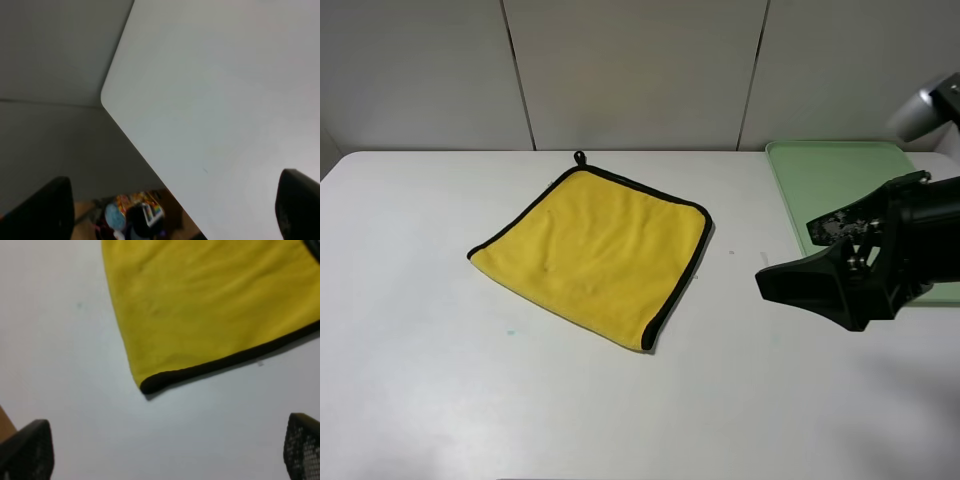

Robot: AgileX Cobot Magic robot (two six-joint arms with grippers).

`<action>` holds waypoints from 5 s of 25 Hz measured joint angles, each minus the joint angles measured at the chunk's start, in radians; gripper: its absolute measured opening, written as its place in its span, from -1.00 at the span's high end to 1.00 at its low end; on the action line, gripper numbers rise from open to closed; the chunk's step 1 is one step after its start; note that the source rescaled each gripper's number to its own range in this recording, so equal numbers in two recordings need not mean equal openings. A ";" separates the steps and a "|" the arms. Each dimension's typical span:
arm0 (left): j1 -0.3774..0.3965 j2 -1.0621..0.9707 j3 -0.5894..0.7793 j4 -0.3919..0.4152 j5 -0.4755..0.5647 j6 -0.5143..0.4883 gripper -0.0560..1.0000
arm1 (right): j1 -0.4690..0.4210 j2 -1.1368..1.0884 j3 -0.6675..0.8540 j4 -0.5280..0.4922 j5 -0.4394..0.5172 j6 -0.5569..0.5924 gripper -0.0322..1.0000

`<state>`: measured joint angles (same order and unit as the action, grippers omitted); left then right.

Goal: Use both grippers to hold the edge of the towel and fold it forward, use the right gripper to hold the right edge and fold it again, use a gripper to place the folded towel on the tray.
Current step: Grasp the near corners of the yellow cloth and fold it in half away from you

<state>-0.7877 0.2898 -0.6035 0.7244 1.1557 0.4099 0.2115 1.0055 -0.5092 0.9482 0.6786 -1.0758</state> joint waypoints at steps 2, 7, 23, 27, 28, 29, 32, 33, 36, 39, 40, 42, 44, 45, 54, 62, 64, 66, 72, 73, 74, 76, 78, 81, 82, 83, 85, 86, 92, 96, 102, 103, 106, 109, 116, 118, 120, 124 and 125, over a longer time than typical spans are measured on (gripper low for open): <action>-0.028 0.000 0.030 0.016 -0.005 0.000 -0.63 | 0.009 0.043 -0.003 0.029 0.000 -0.034 -1.00; -0.069 0.001 0.120 0.061 -0.073 -0.032 -0.63 | 0.154 0.103 -0.075 0.036 -0.052 -0.052 -1.00; -0.194 0.235 0.157 0.372 -0.104 -0.400 -0.63 | 0.413 0.328 -0.224 -0.084 -0.238 0.020 -1.00; -0.195 0.235 0.157 0.403 -0.104 -0.505 -0.63 | 0.413 0.329 -0.229 -0.093 -0.248 0.021 -1.00; -0.195 0.235 0.157 0.405 -0.104 -0.518 -0.63 | 0.413 0.329 -0.230 -0.094 -0.248 0.020 -1.00; -0.195 0.235 0.157 0.407 -0.104 -0.527 -0.63 | 0.413 0.329 -0.230 -0.095 -0.249 0.020 -1.00; -0.195 0.236 0.157 0.408 -0.104 -0.537 -0.63 | 0.413 0.329 -0.230 -0.101 -0.250 0.020 -1.00; -0.195 0.244 0.157 0.412 -0.102 -0.537 -0.63 | 0.413 0.329 -0.230 -0.103 -0.250 0.020 -1.00; -0.195 0.286 0.157 0.436 -0.102 -0.542 -0.63 | 0.413 0.329 -0.230 -0.104 -0.250 0.020 -1.00; -0.195 0.318 0.157 0.454 -0.102 -0.589 -0.63 | 0.413 0.329 -0.230 -0.107 -0.255 0.020 -1.00; -0.195 0.323 0.157 0.454 -0.103 -0.620 -0.63 | 0.413 0.329 -0.230 -0.107 -0.257 0.020 -1.00; -0.195 0.324 0.157 0.458 -0.103 -0.714 -0.63 | 0.413 0.329 -0.230 -0.107 -0.260 0.020 -1.00; -0.195 0.324 0.157 0.457 -0.103 -0.842 -0.63 | 0.413 0.329 -0.230 -0.107 -0.262 0.020 -1.00; -0.195 0.324 0.157 0.457 -0.104 -0.919 -0.63 | 0.413 0.329 -0.230 -0.108 -0.264 0.020 -1.00; -0.195 0.324 0.157 0.456 -0.104 -1.275 -0.63 | 0.413 0.329 -0.230 -0.111 -0.282 0.020 -1.00; -0.195 0.327 0.034 0.455 -0.006 -1.316 -0.53 | 0.413 0.329 -0.230 -0.111 -0.286 0.020 -1.00; -0.195 0.328 0.023 0.460 -0.006 -1.309 -0.51 | 0.413 0.329 -0.230 -0.111 -0.297 0.020 -1.00; -0.195 0.328 0.019 0.460 -0.006 -1.306 -0.50 | 0.413 0.329 -0.230 -0.111 -0.310 0.020 -1.00; -0.170 0.329 0.018 0.484 -0.007 -1.314 -0.50 | 0.413 0.329 -0.230 -0.111 -0.335 0.020 -1.00; -0.147 0.329 0.018 0.482 -0.010 -1.325 -0.49 | 0.413 0.329 -0.230 -0.111 -0.336 0.020 -1.00; -0.117 0.329 0.018 0.479 -0.022 -1.342 -0.49 | 0.413 0.329 -0.230 -0.111 -0.336 0.020 -1.00; -0.056 0.329 0.018 0.449 -0.063 -1.389 -0.49 | 0.413 0.329 -0.230 -0.111 -0.337 0.020 -1.00; 0.012 0.329 0.018 0.405 -0.133 -1.461 -0.49 | 0.413 0.329 -0.230 -0.111 -0.337 0.020 -1.00; 0.090 0.329 0.018 0.326 -0.283 -1.571 -0.49 | 0.413 0.329 -0.230 -0.111 -0.337 0.020 -1.00; 0.110 0.329 0.018 0.296 -0.327 -1.586 -0.49 | 0.413 0.329 -0.230 -0.111 -0.337 0.020 -1.00; 0.123 0.329 0.018 0.267 -0.378 -1.596 -0.49 | 0.413 0.329 -0.230 -0.111 -0.337 0.020 -1.00; 0.139 0.329 0.018 0.218 -0.455 -1.602 -0.49 | 0.413 0.329 -0.230 -0.111 -0.337 0.020 -1.00; 0.140 0.329 0.018 0.191 -0.489 -1.599 -0.49 | 0.413 0.329 -0.230 -0.111 -0.337 0.020 -1.00; 0.140 0.329 0.018 0.051 -0.609 -1.502 -0.49 | 0.413 0.329 -0.230 -0.111 -0.337 0.020 -1.00; 0.147 0.335 0.018 0.041 -0.648 -1.511 -0.49 | 0.413 0.329 -0.230 -0.111 -0.337 0.020 -1.00; 0.149 0.476 0.018 -0.014 -0.694 -1.599 -0.49 | 0.413 0.329 -0.230 -0.111 -0.338 0.020 -1.00; 0.152 0.508 0.017 -0.008 -0.703 -1.602 -0.49 | 0.413 0.329 -0.230 -0.111 -0.338 0.020 -1.00; 0.211 0.635 -0.003 0.021 -0.722 -1.605 -0.49 | 0.413 0.329 -0.230 -0.111 -0.339 0.020 -1.00; 0.330 0.740 -0.047 0.038 -0.732 -1.534 -0.48 | 0.413 0.329 -0.230 -0.111 -0.339 0.020 -1.00; 0.544 0.898 -0.136 -0.188 -0.738 -1.050 -0.44 | 0.413 0.329 -0.230 -0.111 -0.341 0.020 -1.00; 0.580 0.929 -0.155 -0.259 -0.753 -0.963 -0.44 | 0.413 0.329 -0.230 -0.111 -0.346 0.020 -1.00; 0.611 0.961 -0.165 -0.319 -0.773 -0.883 -0.44 | 0.413 0.329 -0.230 -0.111 -0.348 0.020 -1.00; 0.644 1.040 -0.170 -0.406 -0.777 -0.711 -0.44 | 0.413 0.329 -0.230 -0.111 -0.351 0.020 -1.00; 0.646 1.057 -0.170 -0.418 -0.772 -0.670 -0.44 | 0.413 0.329 -0.230 -0.110 -0.351 0.020 -1.00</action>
<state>-0.1417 1.3472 -0.7737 0.3062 0.3834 -0.2606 0.6243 1.3345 -0.7388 0.8381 0.3277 -1.0558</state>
